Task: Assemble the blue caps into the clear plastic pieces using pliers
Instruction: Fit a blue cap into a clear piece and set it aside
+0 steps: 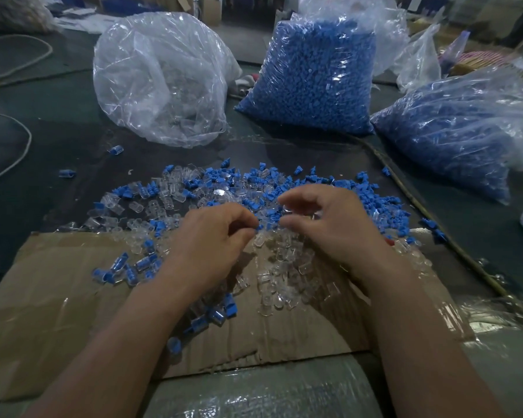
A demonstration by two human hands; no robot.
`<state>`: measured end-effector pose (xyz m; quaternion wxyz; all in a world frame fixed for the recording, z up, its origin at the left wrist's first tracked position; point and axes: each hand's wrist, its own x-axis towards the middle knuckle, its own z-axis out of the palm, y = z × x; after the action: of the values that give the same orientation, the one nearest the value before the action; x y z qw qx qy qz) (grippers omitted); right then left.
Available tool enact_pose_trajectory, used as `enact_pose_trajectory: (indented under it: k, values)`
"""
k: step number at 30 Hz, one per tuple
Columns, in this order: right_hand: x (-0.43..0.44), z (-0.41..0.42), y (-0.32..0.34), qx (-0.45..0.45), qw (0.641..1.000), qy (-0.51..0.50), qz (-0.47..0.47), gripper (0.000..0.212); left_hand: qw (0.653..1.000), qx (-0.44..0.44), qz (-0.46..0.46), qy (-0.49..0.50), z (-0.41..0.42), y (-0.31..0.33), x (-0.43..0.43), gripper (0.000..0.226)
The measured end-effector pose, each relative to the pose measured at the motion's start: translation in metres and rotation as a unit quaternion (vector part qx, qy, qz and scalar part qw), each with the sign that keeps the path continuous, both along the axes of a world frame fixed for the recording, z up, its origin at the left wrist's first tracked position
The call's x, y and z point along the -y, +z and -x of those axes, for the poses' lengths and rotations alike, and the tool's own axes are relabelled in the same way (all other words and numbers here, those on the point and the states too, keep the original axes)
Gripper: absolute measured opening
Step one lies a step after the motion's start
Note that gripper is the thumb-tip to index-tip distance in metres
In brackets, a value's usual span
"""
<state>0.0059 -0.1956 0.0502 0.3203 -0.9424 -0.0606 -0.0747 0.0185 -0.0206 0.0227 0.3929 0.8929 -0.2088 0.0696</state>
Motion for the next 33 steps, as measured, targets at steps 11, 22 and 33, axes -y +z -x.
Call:
enact_pose_trajectory:
  k: [11,22,33]
  values:
    - [-0.020,0.000,-0.005,-0.024,0.995,0.087,0.037,0.020,0.999,0.022,0.036,0.023,0.003,-0.004,0.004,0.022]
    - [-0.028,-0.005,-0.022,-0.047,0.995,0.036,0.083,0.014,0.990,-0.023,-0.129,0.043,0.000,-0.012,0.004,0.037]
    - [-0.026,-0.003,-0.017,-0.085,0.994,0.065,-0.009,0.015,0.980,-0.026,-0.194,0.023,-0.002,-0.016,0.003,0.037]
